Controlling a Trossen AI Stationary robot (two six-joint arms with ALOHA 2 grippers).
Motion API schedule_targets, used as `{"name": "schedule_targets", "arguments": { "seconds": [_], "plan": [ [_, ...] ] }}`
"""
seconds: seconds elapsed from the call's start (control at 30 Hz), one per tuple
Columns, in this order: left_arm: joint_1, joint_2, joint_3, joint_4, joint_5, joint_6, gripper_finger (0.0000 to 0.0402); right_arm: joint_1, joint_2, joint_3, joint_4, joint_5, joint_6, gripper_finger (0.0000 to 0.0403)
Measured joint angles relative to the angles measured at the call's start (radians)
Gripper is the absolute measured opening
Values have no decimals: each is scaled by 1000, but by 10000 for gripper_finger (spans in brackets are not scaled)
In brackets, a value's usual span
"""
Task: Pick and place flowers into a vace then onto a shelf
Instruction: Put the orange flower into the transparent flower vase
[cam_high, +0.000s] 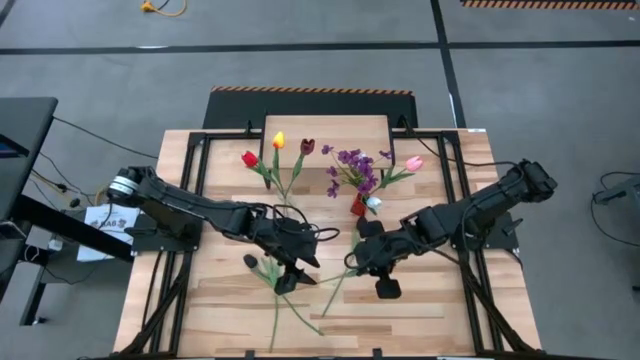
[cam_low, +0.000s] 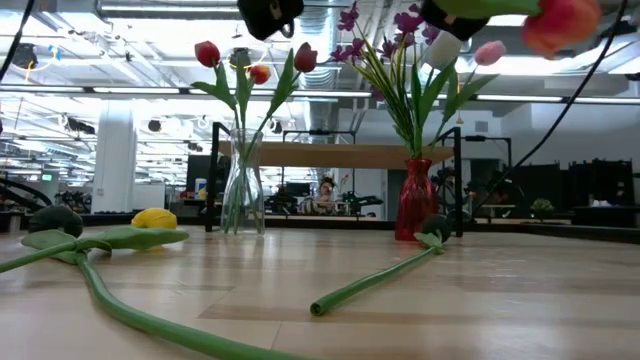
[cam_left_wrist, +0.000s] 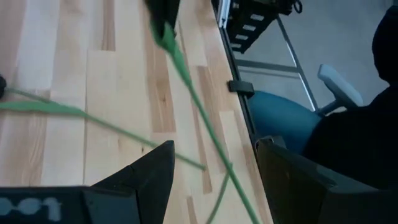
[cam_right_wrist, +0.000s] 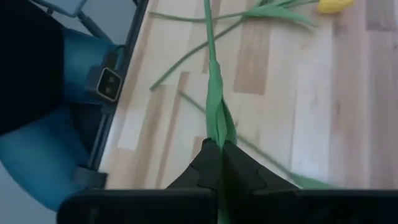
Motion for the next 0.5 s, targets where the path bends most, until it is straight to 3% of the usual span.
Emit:
{"name": "schedule_targets", "arguments": {
  "seconds": [0.5],
  "plan": [
    [18, 39, -2, 23, -21, -1, 220, -44, 0, 1, 30, 2, -69, 0]
  ]
}}
